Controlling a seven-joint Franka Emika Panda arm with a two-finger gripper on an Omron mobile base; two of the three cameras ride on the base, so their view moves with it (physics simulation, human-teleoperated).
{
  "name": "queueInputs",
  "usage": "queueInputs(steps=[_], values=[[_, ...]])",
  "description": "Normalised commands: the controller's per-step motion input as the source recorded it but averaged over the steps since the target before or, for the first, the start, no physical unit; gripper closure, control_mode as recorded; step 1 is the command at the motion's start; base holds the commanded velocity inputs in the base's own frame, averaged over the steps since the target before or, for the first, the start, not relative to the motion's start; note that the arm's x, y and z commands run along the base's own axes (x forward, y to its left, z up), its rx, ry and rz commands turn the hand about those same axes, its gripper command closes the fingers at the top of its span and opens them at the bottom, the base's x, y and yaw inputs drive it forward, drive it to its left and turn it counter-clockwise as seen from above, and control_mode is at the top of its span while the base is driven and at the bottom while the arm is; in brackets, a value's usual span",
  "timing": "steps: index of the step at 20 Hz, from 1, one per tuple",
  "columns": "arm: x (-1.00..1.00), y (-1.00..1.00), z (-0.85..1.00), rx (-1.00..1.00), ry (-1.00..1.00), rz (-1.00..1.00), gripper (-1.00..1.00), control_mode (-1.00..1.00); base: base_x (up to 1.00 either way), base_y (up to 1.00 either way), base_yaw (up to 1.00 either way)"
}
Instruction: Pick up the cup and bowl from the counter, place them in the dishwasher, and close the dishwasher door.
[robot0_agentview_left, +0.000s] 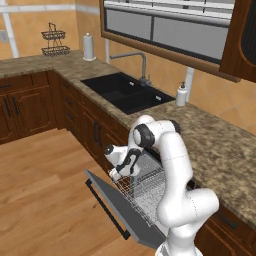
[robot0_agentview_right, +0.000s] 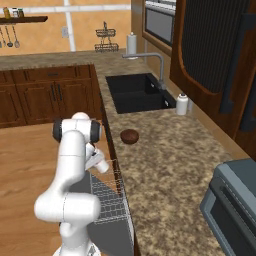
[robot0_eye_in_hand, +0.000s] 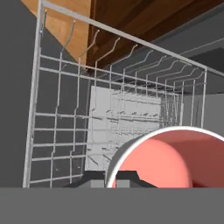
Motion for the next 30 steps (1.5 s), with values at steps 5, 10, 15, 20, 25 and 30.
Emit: queueInputs(steps=[5, 10, 15, 20, 25, 30], values=[[0.62, 0.0, -0.38, 0.02, 0.08, -0.01, 1.0, -1.0, 0.0, 0.0, 0.0], [0.3, -0.01, -0.5, 0.0, 0.0, 0.0, 1.0, -1.0, 0.0, 0.0, 0.0], [0.11, -0.07, -0.53, 0.01, 0.0, 0.0, 1.0, -1.0, 0.0, 0.0, 0.0], [0.24, -0.13, -0.52, 0.04, 0.01, 0.0, 1.0, -1.0, 0.0, 0.0, 0.0], [0.2, -0.04, -0.48, 0.11, 0.06, 0.0, 1.0, -1.0, 0.0, 0.0, 0.0], [-0.11, 0.22, -0.61, 0.07, 0.03, 0.0, -1.0, -1.0, 0.0, 0.0, 0.0]])
